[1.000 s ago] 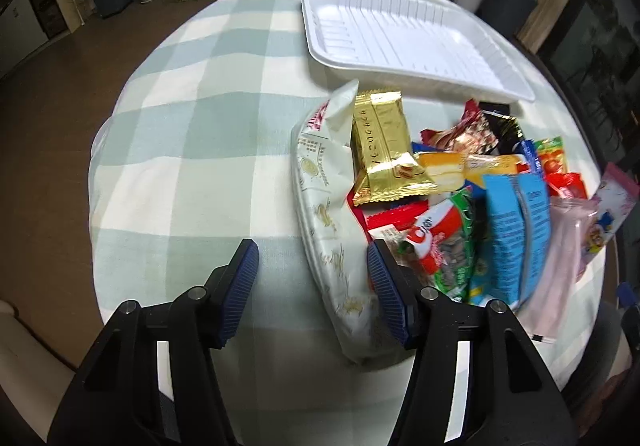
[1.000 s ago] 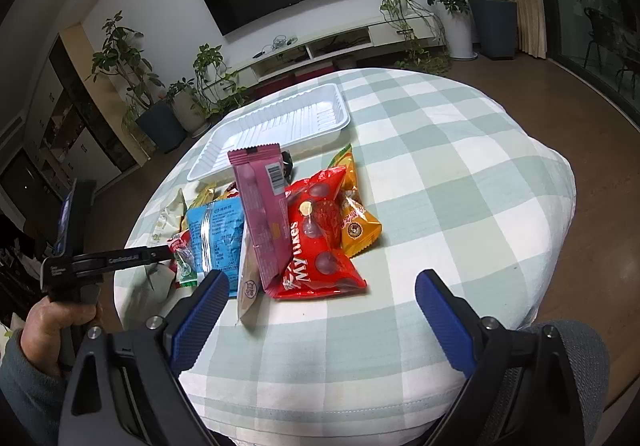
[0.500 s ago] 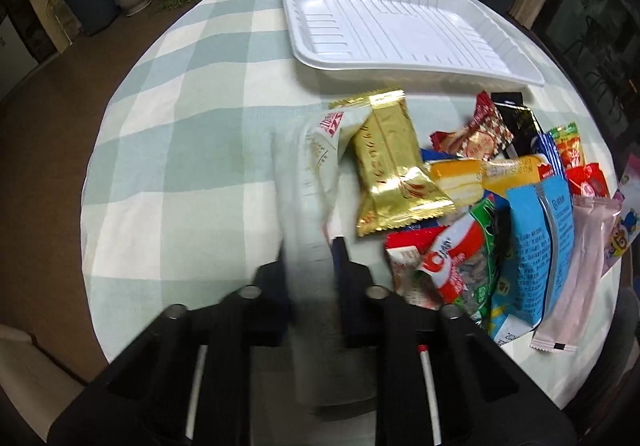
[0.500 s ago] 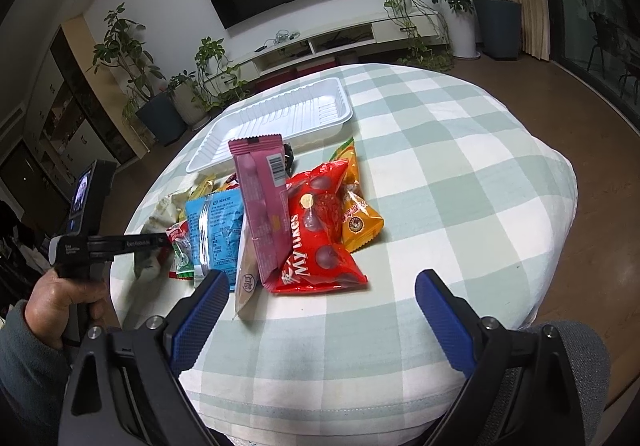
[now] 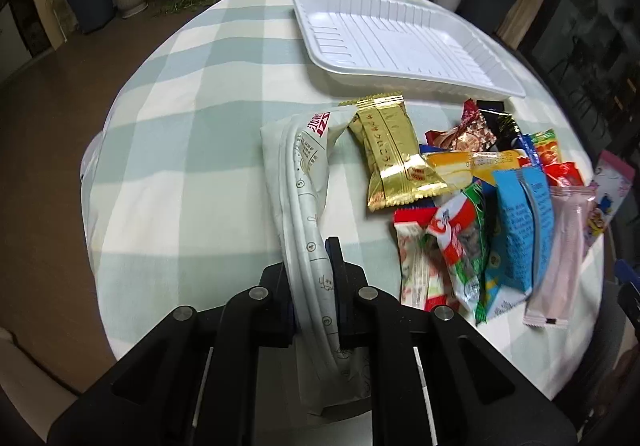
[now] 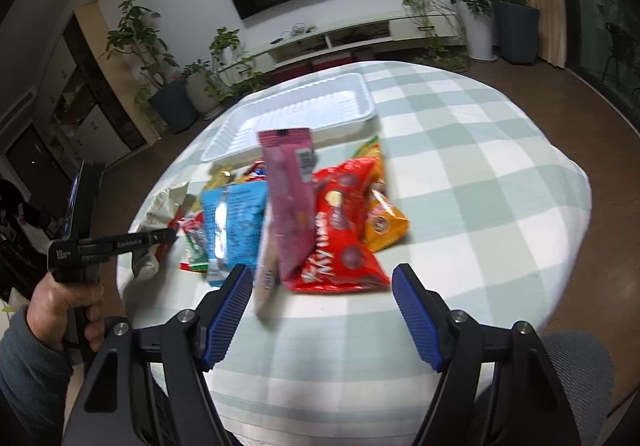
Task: Organize snacks
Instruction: 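Grasp the white-and-grey wrapper with the left gripper while the right grasps the red bag, then carry the white wrapper and red bag over the white tray with both grippers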
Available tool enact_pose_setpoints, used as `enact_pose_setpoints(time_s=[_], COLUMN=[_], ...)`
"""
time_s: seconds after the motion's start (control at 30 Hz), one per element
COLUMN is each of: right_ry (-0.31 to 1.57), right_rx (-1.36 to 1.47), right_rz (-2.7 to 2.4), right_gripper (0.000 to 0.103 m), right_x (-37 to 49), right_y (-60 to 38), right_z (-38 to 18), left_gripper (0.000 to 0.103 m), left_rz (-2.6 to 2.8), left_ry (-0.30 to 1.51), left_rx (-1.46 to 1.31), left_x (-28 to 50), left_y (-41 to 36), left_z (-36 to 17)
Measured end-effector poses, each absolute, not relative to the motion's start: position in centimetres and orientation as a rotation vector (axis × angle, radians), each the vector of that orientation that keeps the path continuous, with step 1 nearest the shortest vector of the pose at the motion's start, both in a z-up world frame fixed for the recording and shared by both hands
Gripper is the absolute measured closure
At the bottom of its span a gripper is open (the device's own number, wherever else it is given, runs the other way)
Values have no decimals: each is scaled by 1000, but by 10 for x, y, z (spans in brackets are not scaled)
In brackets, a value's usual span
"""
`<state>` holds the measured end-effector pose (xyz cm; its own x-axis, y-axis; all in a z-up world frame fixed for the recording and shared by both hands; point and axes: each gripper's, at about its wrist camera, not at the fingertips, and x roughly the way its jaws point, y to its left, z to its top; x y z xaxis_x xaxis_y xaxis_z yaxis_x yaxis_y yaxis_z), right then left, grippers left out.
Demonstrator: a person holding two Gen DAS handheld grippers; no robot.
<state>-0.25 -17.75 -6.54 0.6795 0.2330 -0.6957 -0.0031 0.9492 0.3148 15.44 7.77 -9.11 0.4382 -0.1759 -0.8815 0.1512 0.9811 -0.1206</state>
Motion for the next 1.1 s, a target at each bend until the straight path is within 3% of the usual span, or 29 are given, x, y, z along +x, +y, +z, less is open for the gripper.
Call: enact_pose_setpoints(time_s=[0.1,0.23,0.53,0.97,1.1], right_ry=[832,856,901,1006,988], right_rx=[337,382,267,222,212], right_rz=[192,233,100,130,142], right_gripper=[33,49,56,56,66], right_x=[6,19,40,78,76], right_y=[-172,-175,-194,-184,-183], right_z=[-68,-74,-83,-115,-117], left_gripper=[93,93,93,93,93], left_rz=[-230,-279,-366,-375,-379], left_ry=[1079,1036,1009,1028,1036], left_rx=[-102,-187,-261,-274,-271], left_x=[140,119,85,78,81], left_y=[87,92,82,84,82], left_z=[-86,-77,-74,-86,-89])
